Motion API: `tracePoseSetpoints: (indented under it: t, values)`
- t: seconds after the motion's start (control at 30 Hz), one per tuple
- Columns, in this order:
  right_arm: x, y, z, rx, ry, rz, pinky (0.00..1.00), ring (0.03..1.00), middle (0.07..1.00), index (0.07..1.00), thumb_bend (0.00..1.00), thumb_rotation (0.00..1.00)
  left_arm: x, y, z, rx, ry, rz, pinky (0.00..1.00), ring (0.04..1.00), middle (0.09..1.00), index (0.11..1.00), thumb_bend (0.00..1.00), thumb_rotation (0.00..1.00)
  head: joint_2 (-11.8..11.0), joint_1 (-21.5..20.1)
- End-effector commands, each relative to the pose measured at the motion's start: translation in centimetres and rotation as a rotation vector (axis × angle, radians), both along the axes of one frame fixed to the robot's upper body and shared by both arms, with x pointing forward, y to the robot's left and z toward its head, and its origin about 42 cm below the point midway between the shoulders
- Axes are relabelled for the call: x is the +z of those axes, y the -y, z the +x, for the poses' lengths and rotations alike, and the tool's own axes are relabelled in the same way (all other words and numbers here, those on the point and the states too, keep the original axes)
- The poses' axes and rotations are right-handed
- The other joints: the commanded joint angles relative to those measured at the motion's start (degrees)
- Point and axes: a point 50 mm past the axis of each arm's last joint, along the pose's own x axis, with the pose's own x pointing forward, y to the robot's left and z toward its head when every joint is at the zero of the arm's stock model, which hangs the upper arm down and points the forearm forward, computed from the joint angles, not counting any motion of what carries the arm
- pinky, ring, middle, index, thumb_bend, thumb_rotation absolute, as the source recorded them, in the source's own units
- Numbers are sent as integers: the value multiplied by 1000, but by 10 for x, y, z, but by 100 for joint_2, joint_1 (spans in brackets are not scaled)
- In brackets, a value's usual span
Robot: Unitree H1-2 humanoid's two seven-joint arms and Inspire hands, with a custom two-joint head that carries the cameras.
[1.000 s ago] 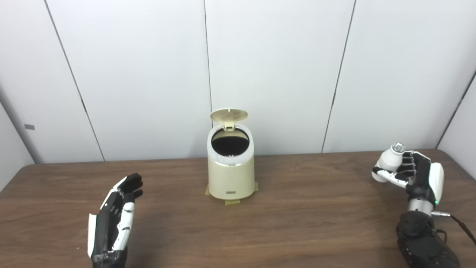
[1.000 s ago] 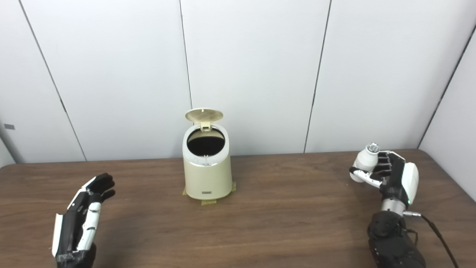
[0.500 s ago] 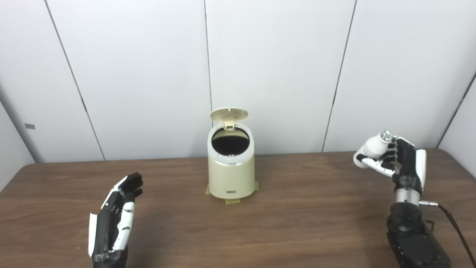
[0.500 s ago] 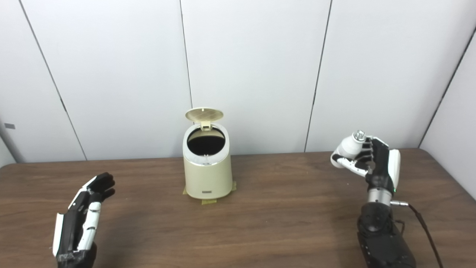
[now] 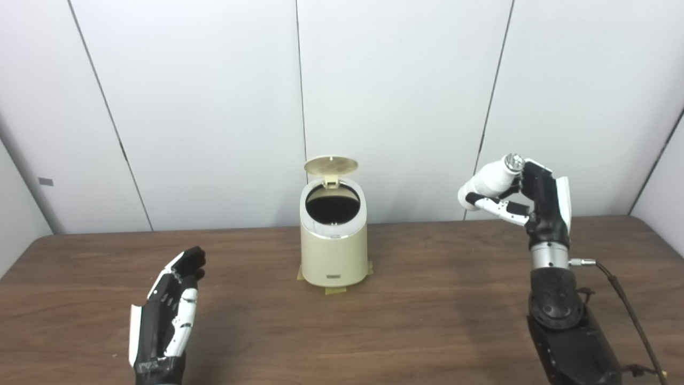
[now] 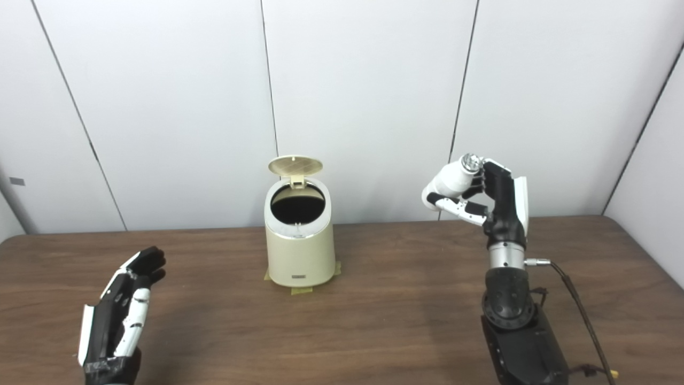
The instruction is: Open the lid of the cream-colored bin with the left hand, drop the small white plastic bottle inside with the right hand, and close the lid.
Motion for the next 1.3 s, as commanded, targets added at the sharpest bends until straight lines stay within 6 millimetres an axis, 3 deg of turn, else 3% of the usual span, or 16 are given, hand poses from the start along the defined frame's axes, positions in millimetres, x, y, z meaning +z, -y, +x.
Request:
tracePoseSetpoints:
  t: [0.0,0.23,0.5,0.73,1.03,1.27]
  values:
    - [38,-16,8,40,97,-26,346,426,493,498,518,0,-31,5,-12,-4,-82,-57,826,826,815,809,179,514,10,1]
    - [52,-49,4,137,122,-16,315,405,500,513,516,0,-33,8,-10,-6,-87,-42,837,836,818,814,183,524,-25,24]
    - [54,-74,10,232,146,-39,326,409,491,516,518,0,-34,12,-8,-11,-96,24,811,841,825,822,199,629,-94,72]
    - [57,-102,13,304,160,-58,313,403,485,519,517,0,-37,16,-9,-25,-96,13,797,831,818,818,202,569,-108,131]
    - [62,-136,15,364,142,-88,299,392,480,533,514,0,-35,18,-11,-30,-95,30,800,835,821,823,221,632,-86,210]
    - [60,-153,17,397,143,-96,322,402,478,528,515,0,-34,21,-12,-31,-93,23,800,837,824,826,213,626,-97,227]
